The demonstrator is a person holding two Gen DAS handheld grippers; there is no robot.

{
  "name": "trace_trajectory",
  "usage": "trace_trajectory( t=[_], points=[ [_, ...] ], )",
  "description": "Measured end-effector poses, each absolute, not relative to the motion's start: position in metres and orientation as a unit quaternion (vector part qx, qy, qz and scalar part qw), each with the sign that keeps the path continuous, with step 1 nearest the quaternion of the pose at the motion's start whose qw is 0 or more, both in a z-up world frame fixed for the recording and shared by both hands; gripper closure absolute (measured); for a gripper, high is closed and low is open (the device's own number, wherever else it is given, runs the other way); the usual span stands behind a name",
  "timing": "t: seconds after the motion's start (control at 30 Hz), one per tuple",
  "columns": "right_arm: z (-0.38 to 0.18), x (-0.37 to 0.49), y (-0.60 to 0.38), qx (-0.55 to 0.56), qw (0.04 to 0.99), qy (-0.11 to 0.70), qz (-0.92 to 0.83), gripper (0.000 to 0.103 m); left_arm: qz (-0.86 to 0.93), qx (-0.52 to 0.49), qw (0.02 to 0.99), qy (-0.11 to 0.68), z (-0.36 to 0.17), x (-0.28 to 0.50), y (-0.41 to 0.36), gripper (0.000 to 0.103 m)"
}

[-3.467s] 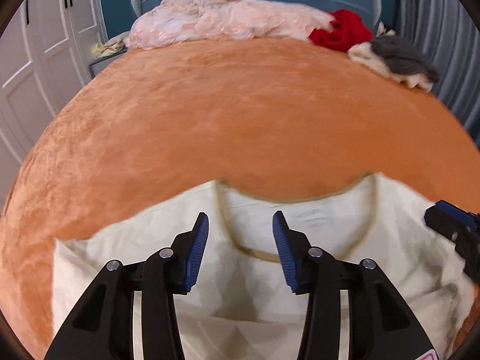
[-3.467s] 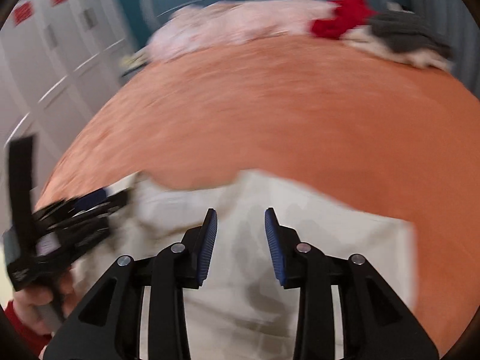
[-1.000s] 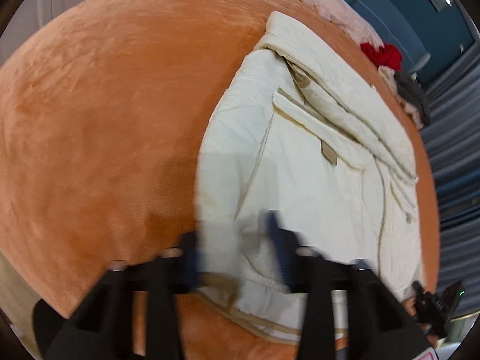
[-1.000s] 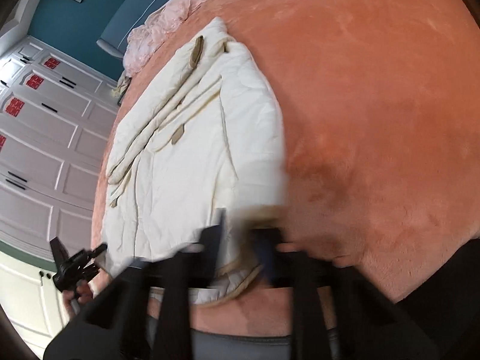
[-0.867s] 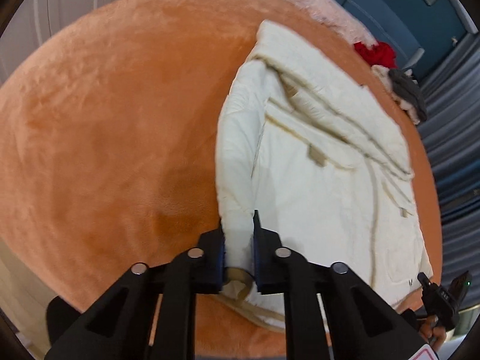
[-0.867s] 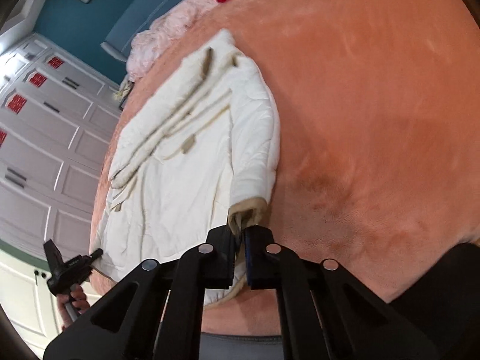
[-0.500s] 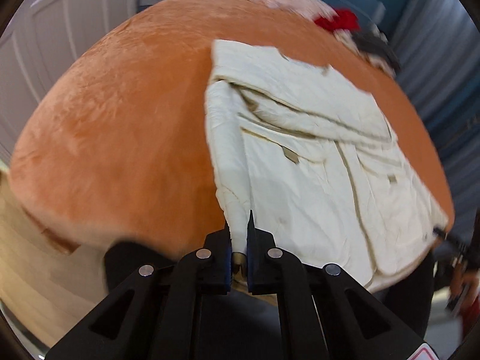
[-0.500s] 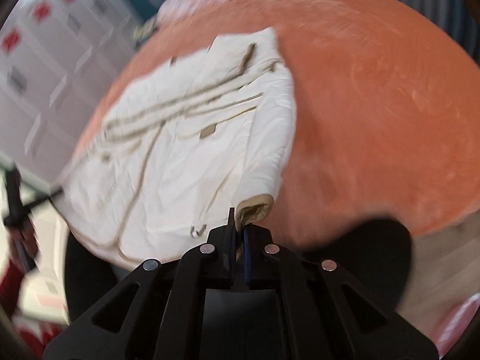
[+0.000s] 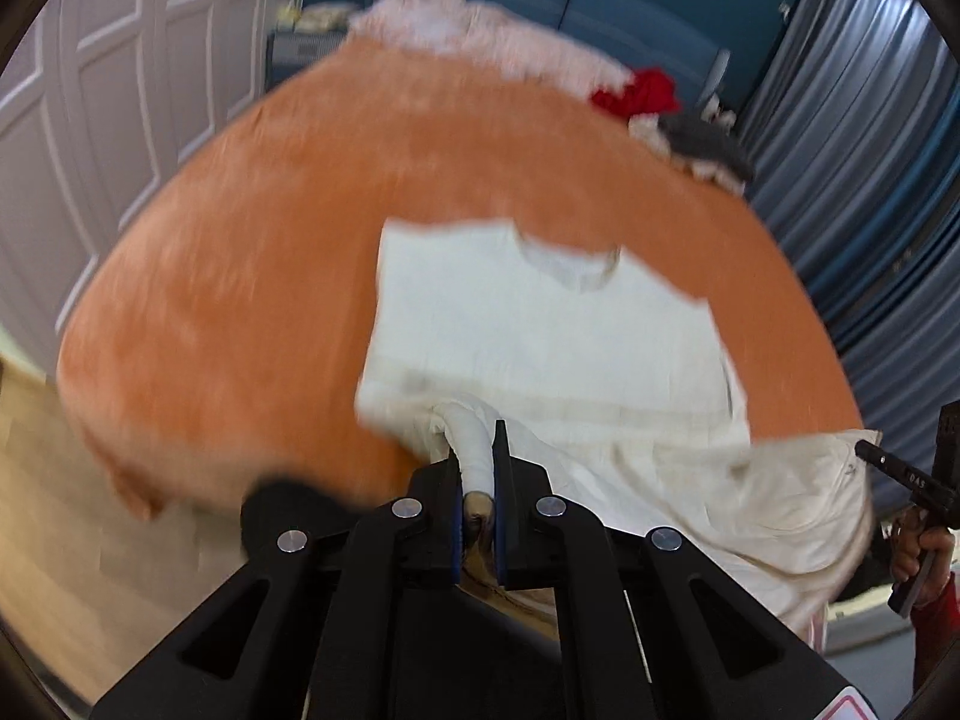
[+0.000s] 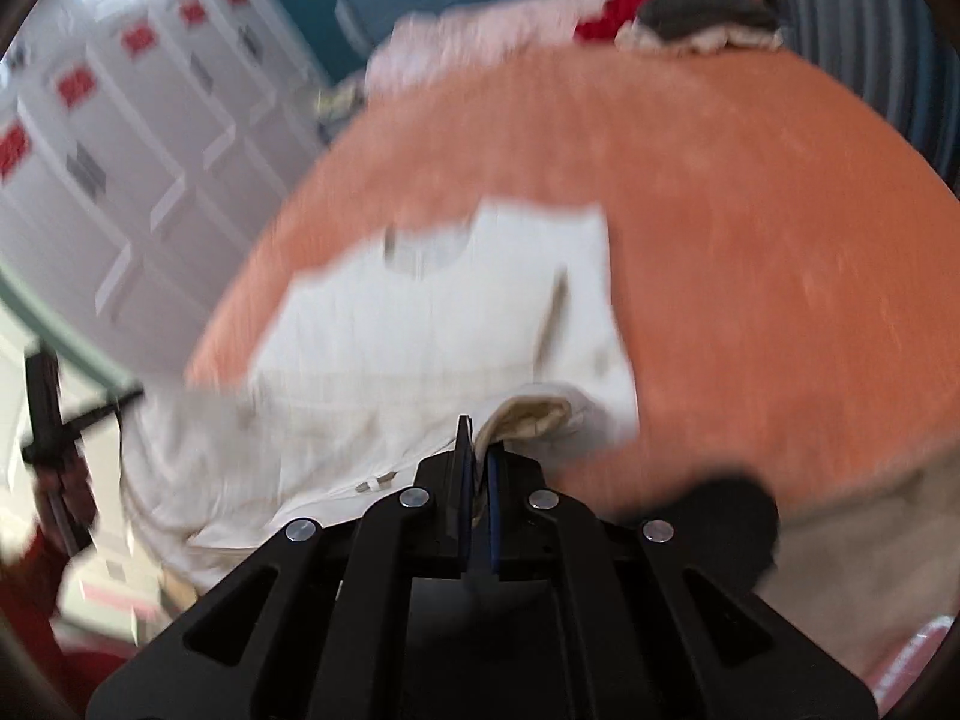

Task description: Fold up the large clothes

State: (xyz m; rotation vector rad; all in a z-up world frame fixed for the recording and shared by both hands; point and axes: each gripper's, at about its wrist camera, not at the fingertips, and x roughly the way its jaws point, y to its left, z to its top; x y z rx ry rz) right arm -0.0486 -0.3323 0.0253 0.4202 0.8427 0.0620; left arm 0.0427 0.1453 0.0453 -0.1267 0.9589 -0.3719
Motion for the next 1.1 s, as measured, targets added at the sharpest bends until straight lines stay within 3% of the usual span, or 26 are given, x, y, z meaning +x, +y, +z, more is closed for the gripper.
trace_trajectory(
  t=[0.27, 0.5, 0.6, 0.73, 0.87, 0.9, 0.97, 1.03, 1.1],
  points=[
    [0.012, 0.077, -0.362, 0.252, 0.907, 0.338, -0.003, 0.099, -0.138, -0.056, 0.903, 0.403, 0.036, 0.159, 0.113, 0.094],
    [-0.017, 0.128, -0.379, 0.300, 0.894, 0.332, -0.026, 0.093, -0.115, -0.086, 0.890, 0.432, 0.001, 0.234, 0.108, 0.087],
    [-0.024, 0.141, -0.385, 0.313, 0.890, 0.330, -0.031, 0.088, -0.111, -0.081, 0.877, 0.460, -0.016, 0.258, 0.102, 0.087],
    [-0.019, 0.147, -0.396, 0.329, 0.892, 0.308, -0.040, 0.071, -0.129, -0.109, 0.849, 0.500, -0.028, 0.281, 0.104, 0.085],
    [-0.007, 0.147, -0.403, 0.331, 0.896, 0.294, -0.035, 0.068, -0.153, -0.137, 0.840, 0.502, -0.017, 0.287, 0.112, 0.079],
    [-0.004, 0.147, -0.402, 0.320, 0.899, 0.296, -0.034, 0.068, -0.154, -0.133, 0.844, 0.497, -0.011, 0.287, 0.115, 0.077],
    [-0.002, 0.146, -0.397, 0.297, 0.906, 0.300, -0.038, 0.057, -0.117, -0.097, 0.877, 0.455, 0.010, 0.282, 0.119, 0.067],
    [-0.005, 0.144, -0.391, 0.276, 0.910, 0.308, -0.040, 0.054, -0.098, -0.074, 0.901, 0.417, 0.027, 0.278, 0.127, 0.039],
    [-0.014, 0.145, -0.385, 0.258, 0.909, 0.324, -0.040, 0.053, -0.081, -0.062, 0.913, 0.394, 0.036, 0.276, 0.133, 0.034]
  ],
)
